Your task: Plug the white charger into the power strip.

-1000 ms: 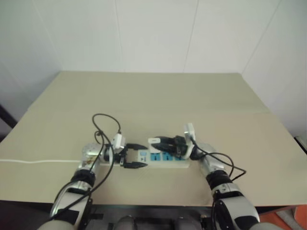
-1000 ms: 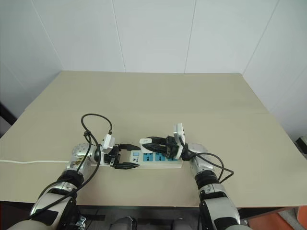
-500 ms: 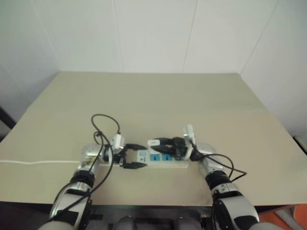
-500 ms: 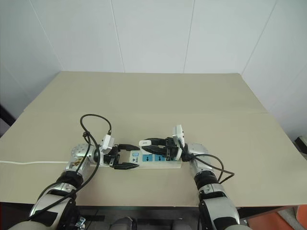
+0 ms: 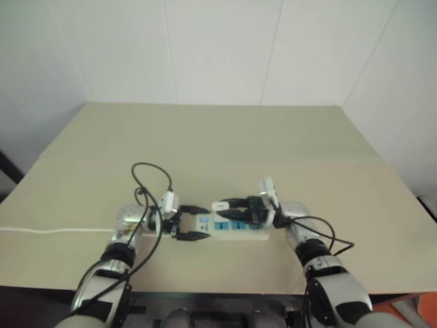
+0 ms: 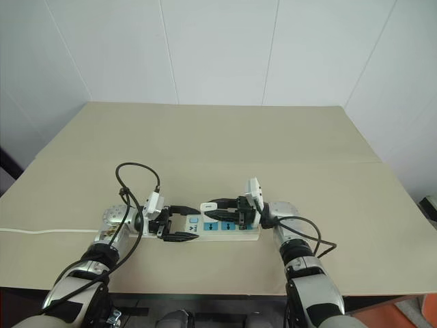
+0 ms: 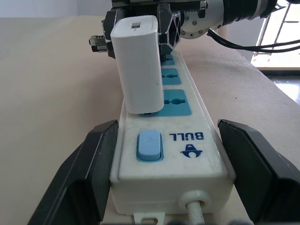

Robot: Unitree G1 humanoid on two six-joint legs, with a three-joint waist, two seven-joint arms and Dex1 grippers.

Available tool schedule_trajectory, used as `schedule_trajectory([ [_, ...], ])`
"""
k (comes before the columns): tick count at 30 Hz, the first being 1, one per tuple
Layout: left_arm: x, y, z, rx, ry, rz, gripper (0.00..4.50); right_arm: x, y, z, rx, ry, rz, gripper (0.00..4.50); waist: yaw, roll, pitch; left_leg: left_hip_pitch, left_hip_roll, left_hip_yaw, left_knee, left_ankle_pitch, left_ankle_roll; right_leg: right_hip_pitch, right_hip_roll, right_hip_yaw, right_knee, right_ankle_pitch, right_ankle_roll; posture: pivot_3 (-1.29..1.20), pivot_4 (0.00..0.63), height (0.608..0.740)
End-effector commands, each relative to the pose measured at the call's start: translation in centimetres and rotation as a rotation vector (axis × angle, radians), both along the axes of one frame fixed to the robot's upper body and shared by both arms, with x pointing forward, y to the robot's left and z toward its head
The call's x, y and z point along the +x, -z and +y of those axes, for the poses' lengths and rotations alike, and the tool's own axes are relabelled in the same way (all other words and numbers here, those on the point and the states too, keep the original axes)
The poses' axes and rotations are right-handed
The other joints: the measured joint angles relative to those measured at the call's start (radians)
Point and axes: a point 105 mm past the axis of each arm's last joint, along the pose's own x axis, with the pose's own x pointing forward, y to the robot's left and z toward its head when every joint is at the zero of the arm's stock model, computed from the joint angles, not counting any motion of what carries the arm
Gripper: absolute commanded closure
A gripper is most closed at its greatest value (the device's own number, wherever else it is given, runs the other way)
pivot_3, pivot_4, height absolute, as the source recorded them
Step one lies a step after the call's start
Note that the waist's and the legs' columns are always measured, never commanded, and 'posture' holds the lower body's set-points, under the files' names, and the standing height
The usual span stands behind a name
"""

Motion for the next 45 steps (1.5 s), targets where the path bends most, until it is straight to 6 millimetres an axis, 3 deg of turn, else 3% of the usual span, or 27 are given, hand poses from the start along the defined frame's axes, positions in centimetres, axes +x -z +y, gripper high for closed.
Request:
schedule_trajectory([
  [1, -0.4, 0.7, 0.0, 0.032, 0.016, 0.022, 1.30, -0.1, 2.6, -2.3, -0.070, 0.061, 0.089, 3.38, 0.000, 0.000, 0.000, 0.000, 0.000, 0.000, 0.000, 0.000, 0.000, 0.000, 0.000, 0.000, 0.000, 0.000, 0.000, 0.00, 0.150, 0.740],
  [23, -0.7, 0.7, 0.1, 0.035, 0.019, 0.021, 1.30, -0.7, 4.7, -1.6, -0.187, 0.035, 0.078, 3.38, -0.006, -0.001, -0.002, 0.003, 0.000, 0.000, -0.001, 0.000, 0.000, 0.003, 0.000, 0.000, 0.000, 0.000, 0.000, 0.00, 0.150, 0.740],
  [30, -0.8, 0.7, 0.1, 0.033, 0.020, 0.024, 1.30, -0.3, 6.2, -2.1, -0.246, 0.080, 0.185, 3.38, -0.012, -0.001, -0.002, 0.016, 0.000, 0.000, -0.003, 0.000, 0.000, 0.015, -0.001, 0.000, -0.002, -0.003, 0.000, 0.00, 0.150, 0.740],
  [45, -0.9, 0.7, 0.1, 0.035, 0.026, 0.026, 1.30, -1.1, 8.2, -2.2, -0.310, 0.067, 0.264, 3.38, -0.015, 0.000, -0.009, 0.019, 0.000, 0.000, -0.004, -0.001, -0.001, 0.016, -0.001, 0.000, -0.001, -0.009, -0.001, 0.00, 0.150, 0.740],
])
